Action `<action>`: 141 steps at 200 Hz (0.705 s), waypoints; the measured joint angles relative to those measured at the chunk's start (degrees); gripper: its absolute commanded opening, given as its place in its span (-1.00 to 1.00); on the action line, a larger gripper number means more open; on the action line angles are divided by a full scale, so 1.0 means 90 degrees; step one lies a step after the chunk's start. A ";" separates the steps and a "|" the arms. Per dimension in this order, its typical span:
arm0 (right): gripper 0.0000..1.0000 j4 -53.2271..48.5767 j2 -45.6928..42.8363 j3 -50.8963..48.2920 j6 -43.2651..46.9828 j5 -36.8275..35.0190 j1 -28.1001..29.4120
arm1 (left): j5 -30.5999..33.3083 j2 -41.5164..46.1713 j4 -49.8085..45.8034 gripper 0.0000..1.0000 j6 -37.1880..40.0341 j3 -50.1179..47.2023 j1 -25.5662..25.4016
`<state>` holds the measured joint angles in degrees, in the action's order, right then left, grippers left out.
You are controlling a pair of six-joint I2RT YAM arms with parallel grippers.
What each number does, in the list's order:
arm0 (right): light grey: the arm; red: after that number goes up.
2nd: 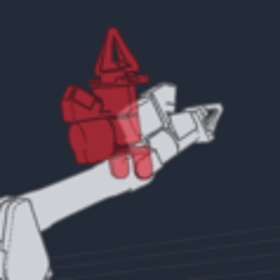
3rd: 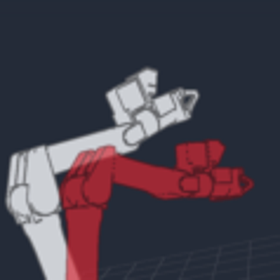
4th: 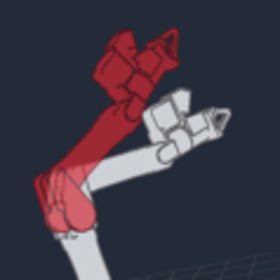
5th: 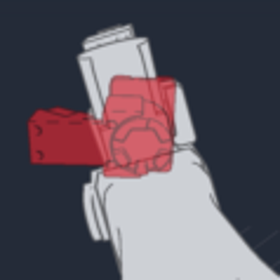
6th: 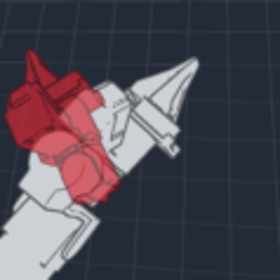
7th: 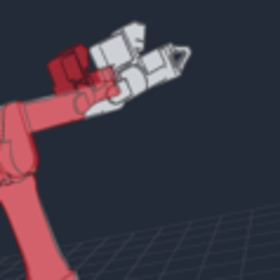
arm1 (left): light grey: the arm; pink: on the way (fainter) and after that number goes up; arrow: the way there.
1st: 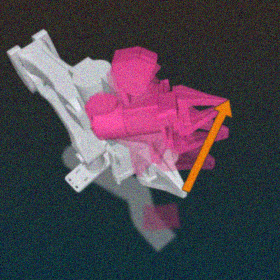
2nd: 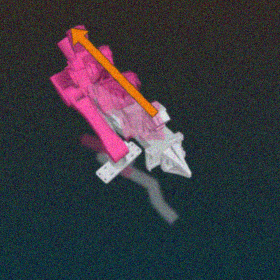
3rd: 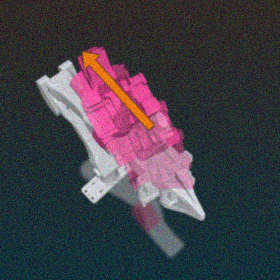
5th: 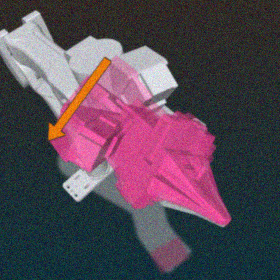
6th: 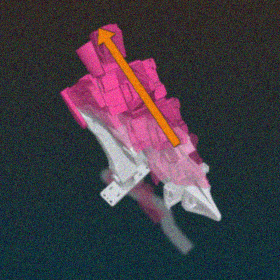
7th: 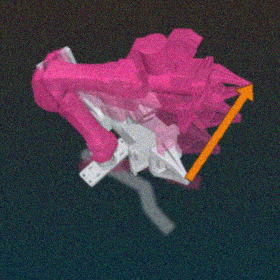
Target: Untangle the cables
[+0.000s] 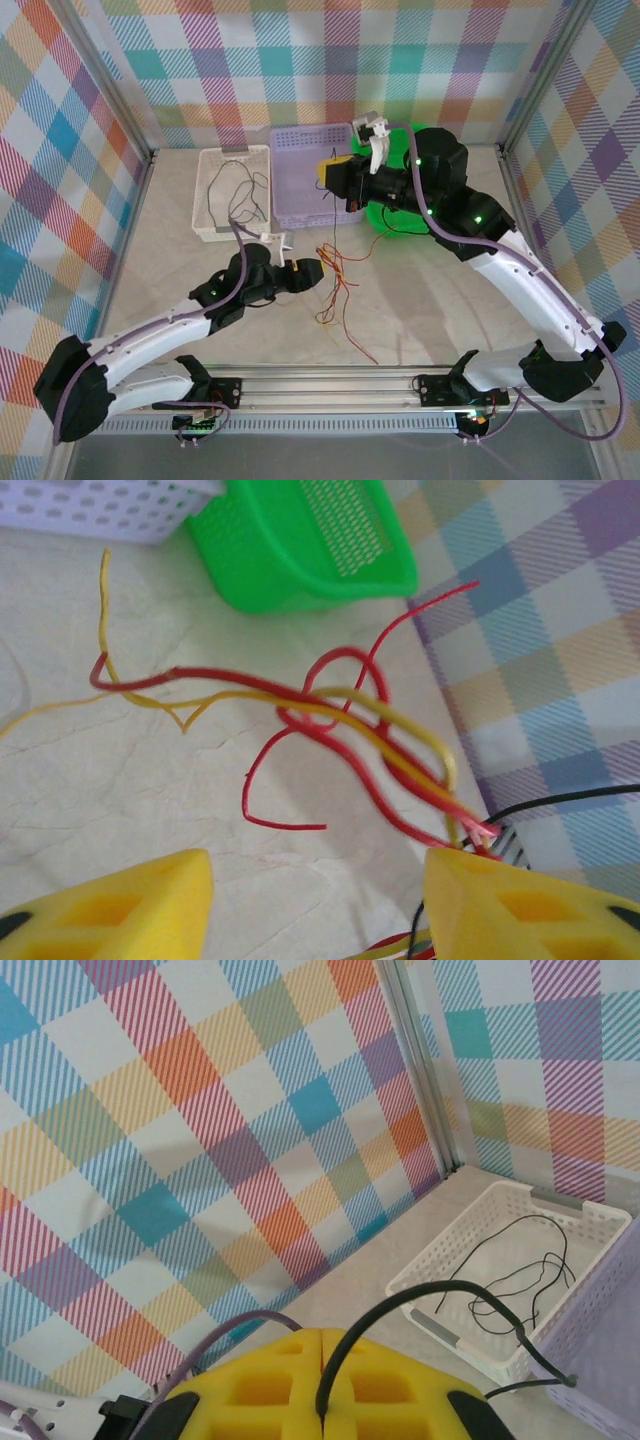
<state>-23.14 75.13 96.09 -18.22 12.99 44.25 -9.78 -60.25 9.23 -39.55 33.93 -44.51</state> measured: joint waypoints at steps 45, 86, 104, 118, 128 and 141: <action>-1.00 0.0187 -0.0087 -0.0187 -0.0119 0.0138 0.0000 | -0.0010 0.0114 0.0775 0.44 -0.0627 -0.0175 -0.0007; -1.00 0.0304 -0.0087 -0.0304 -0.0243 0.0262 0.0000 | -0.0015 -0.0294 0.0986 0.48 -0.1158 -0.0175 -0.0010; -1.00 0.0415 -0.0109 -0.0345 -0.0274 0.0308 0.0000 | -0.0017 -0.0393 0.0998 0.48 -0.1324 -0.0175 -0.0010; -1.00 0.0471 -0.0151 -0.0398 -0.0299 0.0352 0.0000 | -0.0017 -0.0481 0.0993 0.44 -0.1428 -0.0170 -0.0010; -1.00 0.0483 -0.0170 -0.0427 -0.0321 0.0384 0.0000 | -0.0015 -0.0537 0.0991 0.39 -0.1496 -0.0168 -0.0010; -1.00 0.0561 -0.0194 -0.0474 -0.0379 0.0442 0.0000 | 0.0000 -0.0588 0.0979 0.24 -0.1591 -0.0165 -0.0010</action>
<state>-18.09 73.38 91.83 -21.63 16.97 44.25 -9.78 -65.54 18.04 -53.87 32.45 -44.60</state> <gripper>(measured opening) 0.069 0.683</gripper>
